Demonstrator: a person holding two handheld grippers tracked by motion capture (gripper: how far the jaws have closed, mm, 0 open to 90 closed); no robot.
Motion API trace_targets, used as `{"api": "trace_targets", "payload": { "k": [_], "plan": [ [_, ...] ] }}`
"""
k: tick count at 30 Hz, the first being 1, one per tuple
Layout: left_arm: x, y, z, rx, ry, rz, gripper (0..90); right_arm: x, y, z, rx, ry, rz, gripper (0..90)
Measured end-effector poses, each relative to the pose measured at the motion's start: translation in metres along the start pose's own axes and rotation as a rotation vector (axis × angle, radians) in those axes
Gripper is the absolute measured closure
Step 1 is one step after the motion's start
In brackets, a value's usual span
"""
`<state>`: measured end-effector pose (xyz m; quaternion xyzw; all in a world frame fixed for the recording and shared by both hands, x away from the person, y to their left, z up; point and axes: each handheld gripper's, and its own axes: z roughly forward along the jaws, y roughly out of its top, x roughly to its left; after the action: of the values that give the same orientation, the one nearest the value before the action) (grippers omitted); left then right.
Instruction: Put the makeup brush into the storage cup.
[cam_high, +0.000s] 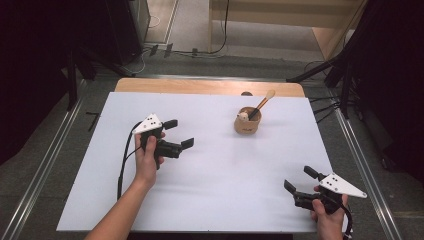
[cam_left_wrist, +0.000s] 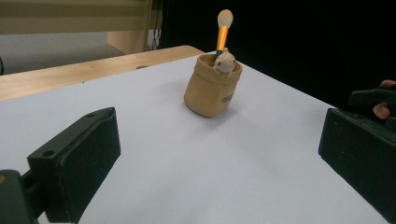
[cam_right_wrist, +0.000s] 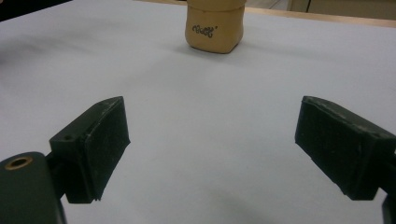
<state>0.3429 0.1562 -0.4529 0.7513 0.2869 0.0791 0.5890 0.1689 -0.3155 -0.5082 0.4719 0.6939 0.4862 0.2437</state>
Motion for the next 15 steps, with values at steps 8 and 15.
{"api": "trace_targets", "payload": {
  "k": [8, 15],
  "plan": [
    [-0.004, -0.015, -0.022, -0.006, 0.020, -0.011, 0.0, 0.000, 0.000, 0.000, -0.003, -0.002, 0.002, 10.8],
    [-0.009, -0.025, -0.040, -0.024, 0.045, -0.007, 0.0, 0.000, 0.000, 0.000, 0.000, -0.006, 0.006, 10.8]
  ]
}}
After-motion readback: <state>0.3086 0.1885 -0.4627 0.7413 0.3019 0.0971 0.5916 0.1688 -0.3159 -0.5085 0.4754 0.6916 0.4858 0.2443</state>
